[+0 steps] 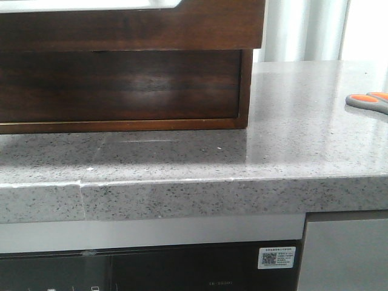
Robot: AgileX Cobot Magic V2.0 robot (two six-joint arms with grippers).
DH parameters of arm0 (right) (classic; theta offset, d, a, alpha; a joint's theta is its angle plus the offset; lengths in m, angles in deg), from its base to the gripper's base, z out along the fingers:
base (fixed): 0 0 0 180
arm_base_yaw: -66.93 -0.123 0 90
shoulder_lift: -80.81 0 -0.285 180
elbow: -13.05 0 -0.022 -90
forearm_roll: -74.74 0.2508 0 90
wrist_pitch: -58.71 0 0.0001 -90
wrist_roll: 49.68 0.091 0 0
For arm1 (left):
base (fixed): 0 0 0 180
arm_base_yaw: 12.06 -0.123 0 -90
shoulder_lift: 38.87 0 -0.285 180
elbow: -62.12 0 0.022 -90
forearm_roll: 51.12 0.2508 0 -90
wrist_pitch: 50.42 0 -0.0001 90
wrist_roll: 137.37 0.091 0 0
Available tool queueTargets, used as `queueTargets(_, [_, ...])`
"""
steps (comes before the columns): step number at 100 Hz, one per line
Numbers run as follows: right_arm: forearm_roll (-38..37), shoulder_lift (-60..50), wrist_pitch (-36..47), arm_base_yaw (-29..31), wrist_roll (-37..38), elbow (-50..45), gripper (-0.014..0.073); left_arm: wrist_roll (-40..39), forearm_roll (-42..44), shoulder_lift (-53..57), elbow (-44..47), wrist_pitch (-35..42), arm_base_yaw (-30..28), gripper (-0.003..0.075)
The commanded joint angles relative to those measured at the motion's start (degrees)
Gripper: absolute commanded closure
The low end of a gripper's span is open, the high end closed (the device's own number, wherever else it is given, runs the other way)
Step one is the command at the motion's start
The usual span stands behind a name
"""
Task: Put scissors in drawer with both arms
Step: 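Lower the right gripper onto the black scissors and grasp the handles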
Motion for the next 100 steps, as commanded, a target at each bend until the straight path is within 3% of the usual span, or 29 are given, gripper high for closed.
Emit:
queueTargets(1, [0.2,6.1,0.8,0.1,-0.3,6.9,0.0365,-1.0,-5.5,0.6,-1.5,2.6,0.4,0.0381])
queueTargets(33, [-1.5,34.1,-9.6,0.1,-0.3,29.7,0.0365,-1.4,-5.6,1.8,-1.5,2.6,0.4,0.0381])
queueTargets(54, [-10.6,46.4,-18.7,0.1,3.9,42.5,0.0361,-1.4,-5.6,1.8,-1.5,2.6,0.4,0.0381])
queueTargets(77, [-11.3,51.2,-20.8,0.1,3.8,46.6,0.0197,-1.4,-5.6,1.8,-1.5,2.6,0.4,0.0381])
queueTargets(100, [-10.6,55.1,-23.4,1.3,3.9,46.6,0.0197,-1.4,-5.6,1.8,-1.5,2.6,0.4,0.0381])
